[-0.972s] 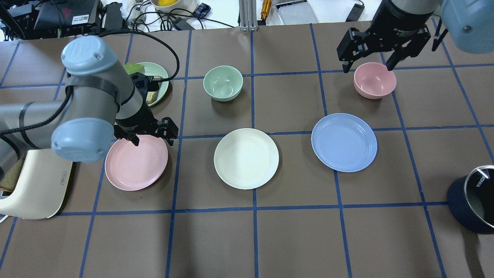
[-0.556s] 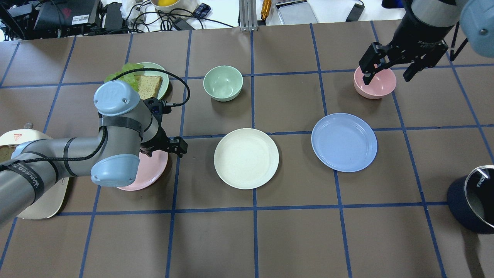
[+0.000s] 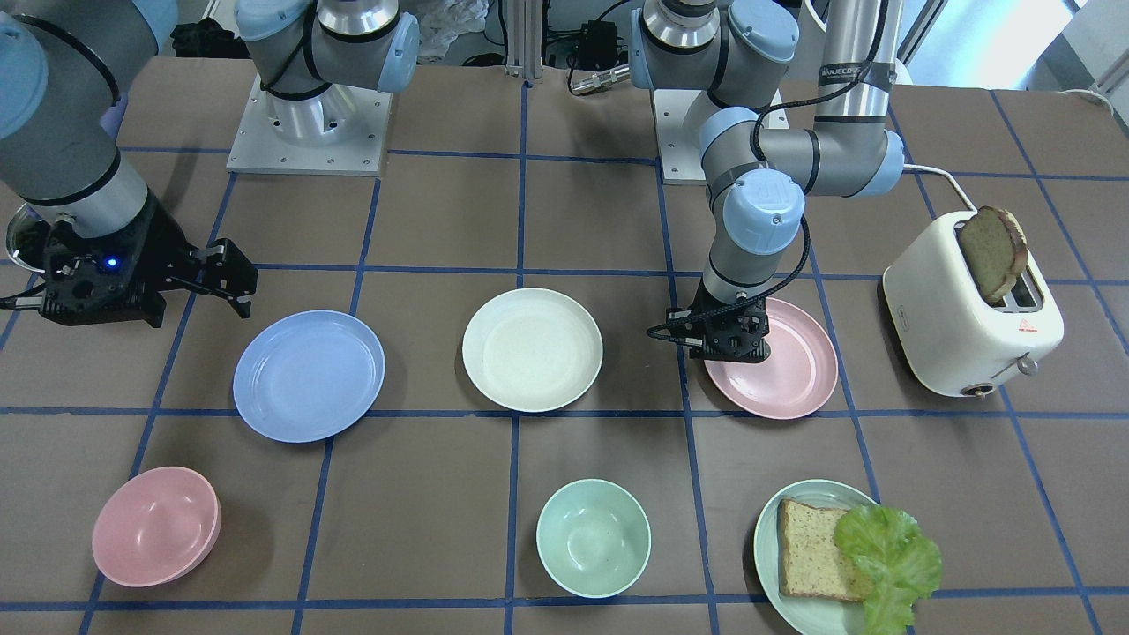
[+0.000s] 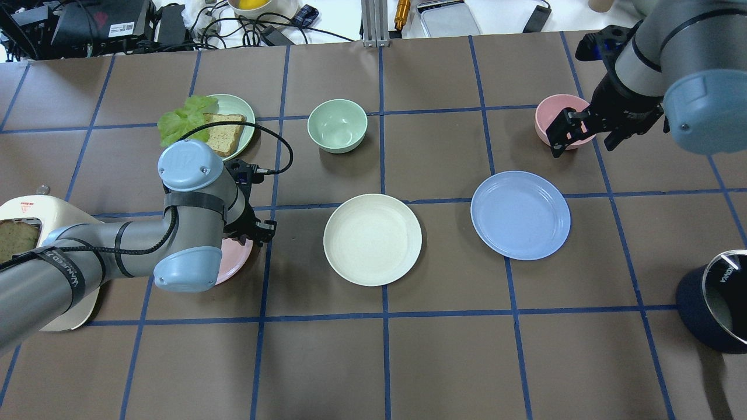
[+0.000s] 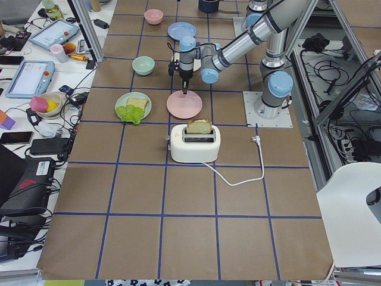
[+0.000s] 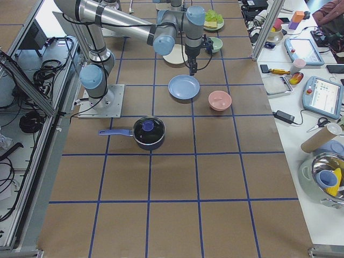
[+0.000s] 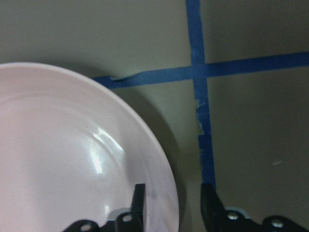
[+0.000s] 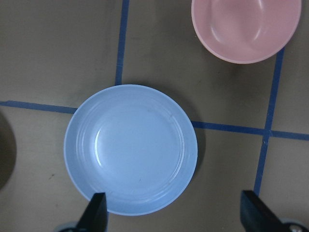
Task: Stack three plates with pink and blue
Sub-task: 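Grasp the pink plate with the left gripper while the right grasps the blue plate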
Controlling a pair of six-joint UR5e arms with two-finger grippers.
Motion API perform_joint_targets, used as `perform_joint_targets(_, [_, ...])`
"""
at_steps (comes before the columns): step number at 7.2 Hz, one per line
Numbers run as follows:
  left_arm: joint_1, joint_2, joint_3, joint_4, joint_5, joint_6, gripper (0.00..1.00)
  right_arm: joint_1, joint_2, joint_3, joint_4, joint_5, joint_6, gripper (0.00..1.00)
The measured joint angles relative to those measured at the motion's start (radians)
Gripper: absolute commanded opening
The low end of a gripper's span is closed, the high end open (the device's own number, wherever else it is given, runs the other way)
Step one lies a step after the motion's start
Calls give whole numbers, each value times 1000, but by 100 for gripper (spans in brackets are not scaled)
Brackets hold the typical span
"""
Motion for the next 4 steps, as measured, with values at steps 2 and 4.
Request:
perform_joint_targets(2, [-7,0,-6,3,5,-5,0,-46,9,83,-81,4,-25,92])
perform_joint_targets(4, [-25,32,-4,3,2,-21,0,-58,49,115,-138,3,-30,89])
